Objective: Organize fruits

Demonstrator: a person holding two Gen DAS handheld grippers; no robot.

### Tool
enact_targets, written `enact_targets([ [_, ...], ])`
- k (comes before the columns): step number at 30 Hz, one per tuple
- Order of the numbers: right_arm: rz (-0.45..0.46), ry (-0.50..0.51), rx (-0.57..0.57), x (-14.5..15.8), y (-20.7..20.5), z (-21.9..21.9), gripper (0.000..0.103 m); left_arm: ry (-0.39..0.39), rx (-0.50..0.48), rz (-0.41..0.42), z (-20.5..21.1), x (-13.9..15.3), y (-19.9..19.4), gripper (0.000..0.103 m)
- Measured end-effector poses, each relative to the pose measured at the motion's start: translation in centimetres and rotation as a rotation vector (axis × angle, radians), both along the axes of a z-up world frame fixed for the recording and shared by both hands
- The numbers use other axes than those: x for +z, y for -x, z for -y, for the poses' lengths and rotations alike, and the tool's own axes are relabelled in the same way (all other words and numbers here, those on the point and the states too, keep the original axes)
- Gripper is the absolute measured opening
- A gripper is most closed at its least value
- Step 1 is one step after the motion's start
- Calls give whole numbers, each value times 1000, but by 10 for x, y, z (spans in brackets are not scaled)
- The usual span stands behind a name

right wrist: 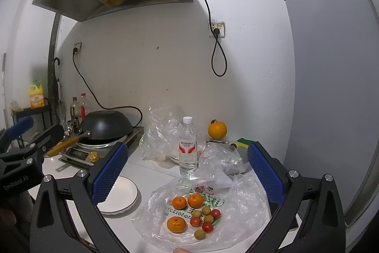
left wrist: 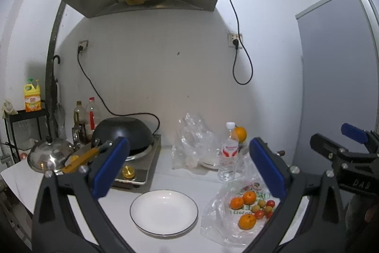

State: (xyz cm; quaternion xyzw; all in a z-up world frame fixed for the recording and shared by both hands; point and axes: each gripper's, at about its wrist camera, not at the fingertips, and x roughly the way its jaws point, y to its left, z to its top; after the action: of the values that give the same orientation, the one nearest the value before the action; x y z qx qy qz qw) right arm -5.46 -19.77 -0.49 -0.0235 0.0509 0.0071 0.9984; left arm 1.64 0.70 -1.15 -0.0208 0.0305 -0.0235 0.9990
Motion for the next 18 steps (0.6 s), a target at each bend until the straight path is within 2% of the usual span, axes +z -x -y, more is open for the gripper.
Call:
enact_targets([
  [18,-7,-5,-20,-12,1,3,103,11,-8,-30,-7,-8,-3,102],
])
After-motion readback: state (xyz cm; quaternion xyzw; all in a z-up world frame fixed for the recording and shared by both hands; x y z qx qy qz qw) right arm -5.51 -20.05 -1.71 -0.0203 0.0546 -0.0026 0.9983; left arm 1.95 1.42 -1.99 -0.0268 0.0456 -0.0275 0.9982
